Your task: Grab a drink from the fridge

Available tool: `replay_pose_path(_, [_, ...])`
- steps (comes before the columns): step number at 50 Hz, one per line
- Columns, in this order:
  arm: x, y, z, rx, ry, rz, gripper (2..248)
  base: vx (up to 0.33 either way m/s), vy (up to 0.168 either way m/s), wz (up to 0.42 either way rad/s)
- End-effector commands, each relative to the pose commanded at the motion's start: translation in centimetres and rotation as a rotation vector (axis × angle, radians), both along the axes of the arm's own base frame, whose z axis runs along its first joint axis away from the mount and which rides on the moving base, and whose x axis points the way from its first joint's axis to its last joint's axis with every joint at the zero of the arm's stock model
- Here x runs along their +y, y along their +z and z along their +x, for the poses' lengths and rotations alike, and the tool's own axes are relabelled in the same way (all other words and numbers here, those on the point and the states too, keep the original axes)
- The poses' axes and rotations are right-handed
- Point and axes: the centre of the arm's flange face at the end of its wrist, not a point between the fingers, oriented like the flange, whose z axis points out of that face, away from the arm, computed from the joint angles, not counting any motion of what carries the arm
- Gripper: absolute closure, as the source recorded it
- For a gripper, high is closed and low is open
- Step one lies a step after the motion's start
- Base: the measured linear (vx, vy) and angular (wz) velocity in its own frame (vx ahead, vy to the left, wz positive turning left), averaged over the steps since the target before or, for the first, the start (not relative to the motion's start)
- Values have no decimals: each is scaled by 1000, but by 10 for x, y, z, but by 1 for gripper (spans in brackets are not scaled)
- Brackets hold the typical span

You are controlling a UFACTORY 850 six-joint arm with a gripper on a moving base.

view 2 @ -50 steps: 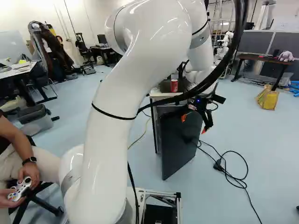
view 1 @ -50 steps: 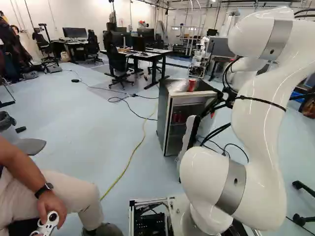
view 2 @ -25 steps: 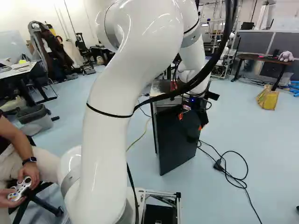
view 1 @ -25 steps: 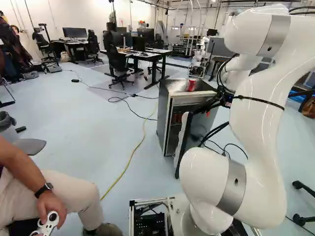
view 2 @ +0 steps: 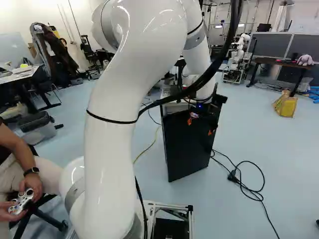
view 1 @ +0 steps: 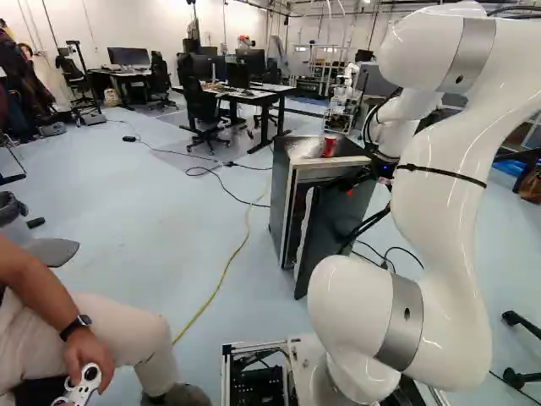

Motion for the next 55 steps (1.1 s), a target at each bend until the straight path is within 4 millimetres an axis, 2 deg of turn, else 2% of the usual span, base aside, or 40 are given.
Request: replay_pose_path(55, [68,5,24,-181,111,-122,3,0,0,0])
